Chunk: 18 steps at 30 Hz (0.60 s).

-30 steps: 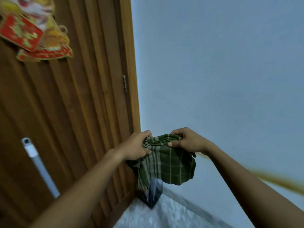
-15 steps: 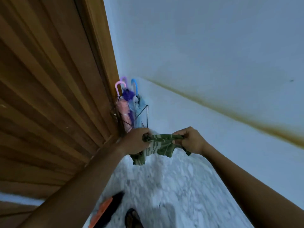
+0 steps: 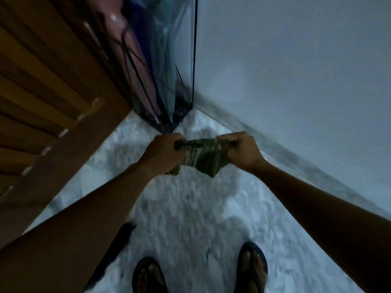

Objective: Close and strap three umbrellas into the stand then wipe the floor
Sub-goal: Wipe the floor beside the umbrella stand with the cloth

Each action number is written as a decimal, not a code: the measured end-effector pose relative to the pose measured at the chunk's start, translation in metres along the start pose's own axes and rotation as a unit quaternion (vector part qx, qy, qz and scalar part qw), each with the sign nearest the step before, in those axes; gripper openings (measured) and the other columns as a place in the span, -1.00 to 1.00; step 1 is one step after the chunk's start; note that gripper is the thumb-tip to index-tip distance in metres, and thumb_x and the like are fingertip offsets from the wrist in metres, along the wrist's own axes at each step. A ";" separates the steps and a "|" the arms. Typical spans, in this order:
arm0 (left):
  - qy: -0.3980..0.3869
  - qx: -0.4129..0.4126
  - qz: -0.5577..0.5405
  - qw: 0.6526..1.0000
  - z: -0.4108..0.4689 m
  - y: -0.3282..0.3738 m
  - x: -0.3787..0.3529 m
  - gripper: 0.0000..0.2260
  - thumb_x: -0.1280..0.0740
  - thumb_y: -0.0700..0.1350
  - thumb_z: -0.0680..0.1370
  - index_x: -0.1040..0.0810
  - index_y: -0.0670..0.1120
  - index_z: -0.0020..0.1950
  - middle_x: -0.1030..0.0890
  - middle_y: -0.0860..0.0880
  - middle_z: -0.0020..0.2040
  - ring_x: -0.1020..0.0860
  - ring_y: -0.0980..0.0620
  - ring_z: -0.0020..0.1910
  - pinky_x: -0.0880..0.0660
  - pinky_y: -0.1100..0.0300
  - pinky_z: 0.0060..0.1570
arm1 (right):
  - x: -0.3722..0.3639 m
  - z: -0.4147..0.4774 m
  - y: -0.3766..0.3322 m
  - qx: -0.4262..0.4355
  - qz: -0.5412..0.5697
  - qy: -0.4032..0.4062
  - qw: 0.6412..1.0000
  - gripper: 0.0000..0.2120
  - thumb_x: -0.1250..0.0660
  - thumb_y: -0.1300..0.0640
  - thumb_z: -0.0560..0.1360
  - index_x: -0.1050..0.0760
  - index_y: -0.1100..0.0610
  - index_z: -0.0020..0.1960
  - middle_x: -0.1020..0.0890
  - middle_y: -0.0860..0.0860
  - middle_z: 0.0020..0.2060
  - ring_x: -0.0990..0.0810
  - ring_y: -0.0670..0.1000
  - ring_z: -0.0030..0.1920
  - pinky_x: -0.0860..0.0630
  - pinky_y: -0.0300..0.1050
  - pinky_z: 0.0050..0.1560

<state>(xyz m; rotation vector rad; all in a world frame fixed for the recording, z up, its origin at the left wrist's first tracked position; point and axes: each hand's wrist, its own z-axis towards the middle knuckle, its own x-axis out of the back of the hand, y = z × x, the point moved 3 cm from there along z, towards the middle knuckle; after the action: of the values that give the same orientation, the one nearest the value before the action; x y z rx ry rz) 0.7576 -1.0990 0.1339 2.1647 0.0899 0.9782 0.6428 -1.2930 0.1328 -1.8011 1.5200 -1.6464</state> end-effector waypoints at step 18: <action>0.148 -0.206 0.236 0.938 0.109 -0.170 -0.185 -0.54 -0.32 0.07 0.45 -0.54 -0.14 0.27 -0.53 -0.16 0.21 -0.49 -0.19 0.20 -0.51 -0.12 0.05 | -0.159 0.080 0.211 0.237 -0.278 0.109 0.925 -0.68 -0.23 -0.01 0.53 -0.60 0.10 0.17 -0.59 0.10 0.11 -0.52 0.15 0.12 -0.51 0.07 0.05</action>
<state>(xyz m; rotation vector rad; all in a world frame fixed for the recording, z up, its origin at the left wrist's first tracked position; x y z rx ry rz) 0.7384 -1.1064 -0.1389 1.6666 -0.4742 1.4428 0.6357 -1.2870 -0.1430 -1.9007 0.5835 -2.2874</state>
